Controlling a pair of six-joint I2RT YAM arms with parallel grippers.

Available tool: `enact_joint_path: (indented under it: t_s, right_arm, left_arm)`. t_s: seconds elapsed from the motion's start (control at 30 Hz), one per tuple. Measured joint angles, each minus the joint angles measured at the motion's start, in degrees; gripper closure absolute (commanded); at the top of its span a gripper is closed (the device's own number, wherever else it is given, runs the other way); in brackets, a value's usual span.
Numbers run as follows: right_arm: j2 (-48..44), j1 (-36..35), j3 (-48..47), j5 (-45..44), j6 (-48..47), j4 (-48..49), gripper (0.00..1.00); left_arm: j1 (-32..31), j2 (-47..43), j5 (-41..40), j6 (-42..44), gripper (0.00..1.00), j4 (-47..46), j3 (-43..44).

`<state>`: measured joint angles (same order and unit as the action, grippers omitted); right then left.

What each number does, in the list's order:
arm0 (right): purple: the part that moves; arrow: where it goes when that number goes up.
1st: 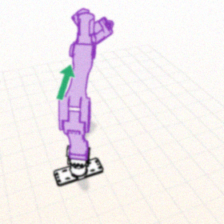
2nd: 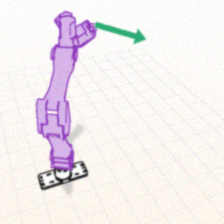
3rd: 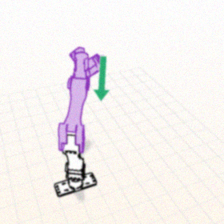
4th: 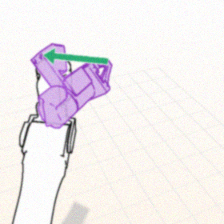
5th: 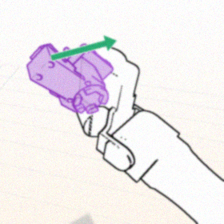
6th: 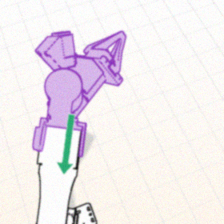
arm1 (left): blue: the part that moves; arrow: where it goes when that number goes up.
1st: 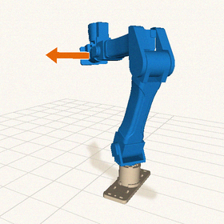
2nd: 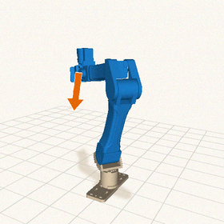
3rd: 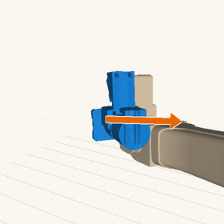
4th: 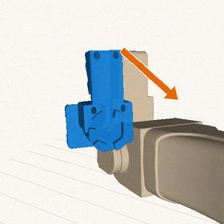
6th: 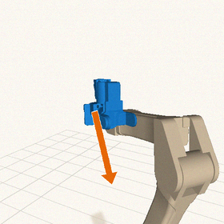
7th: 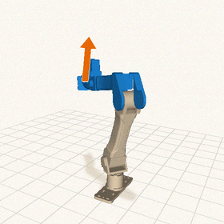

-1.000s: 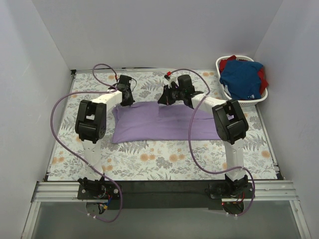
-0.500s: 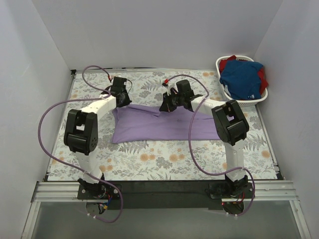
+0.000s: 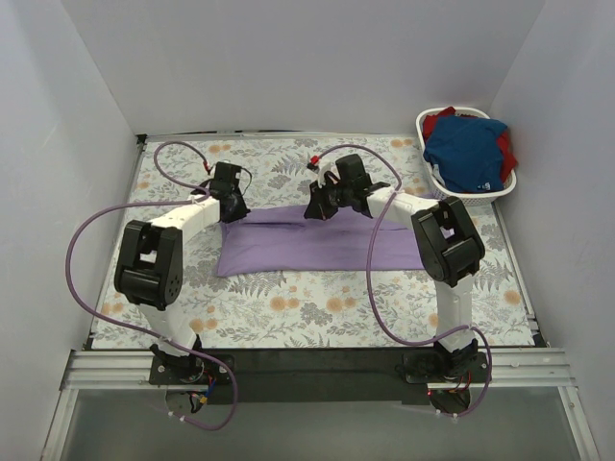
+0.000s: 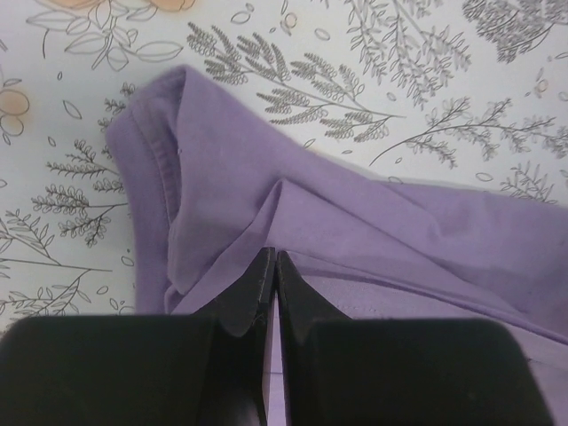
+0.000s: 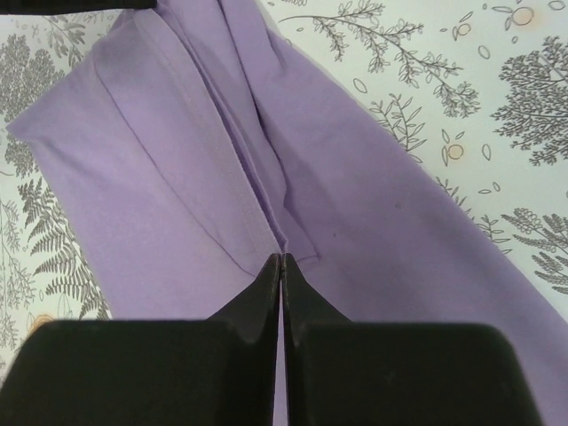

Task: Fold and stack the t-shirts
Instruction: Fold the tshirt

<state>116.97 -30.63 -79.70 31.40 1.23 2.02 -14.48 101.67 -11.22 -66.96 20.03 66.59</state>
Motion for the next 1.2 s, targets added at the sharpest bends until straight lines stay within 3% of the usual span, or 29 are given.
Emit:
enact_joint_path:
  t_s: [0.53,0.6,0.93,0.97,1.07,1.2]
  right_arm:
    - [-0.02,-1.81,2.62,1.55,-2.01,-3.28,0.97]
    - [-0.02,-2.03,2.64,1.9,-2.05,-3.63,0.93]
    - [-0.15,-3.56,2.69,3.74,-2.36,-5.9,0.64]
    - [-0.31,-3.82,2.71,4.02,-2.58,-6.43,0.63]
    - [-1.6,-4.52,2.71,4.61,-3.04,-8.22,0.62]
    - [-4.48,-5.14,2.8,3.74,-2.89,-9.16,0.63]
  left_arm:
    - [0.0,-1.9,-0.37,-1.44,1.0,1.29,-3.32]
    - [0.0,-2.32,-0.39,-1.42,0.89,1.38,-3.56]
    - [0.0,-9.2,-0.35,-1.75,0.62,1.81,-8.39]
    - [0.0,-10.49,-0.33,-1.7,0.49,1.81,-9.35]
    - [0.0,-15.39,-0.35,-2.23,0.33,2.08,-12.48]
    - [0.0,-22.67,-0.31,-3.26,0.3,1.9,-15.67]
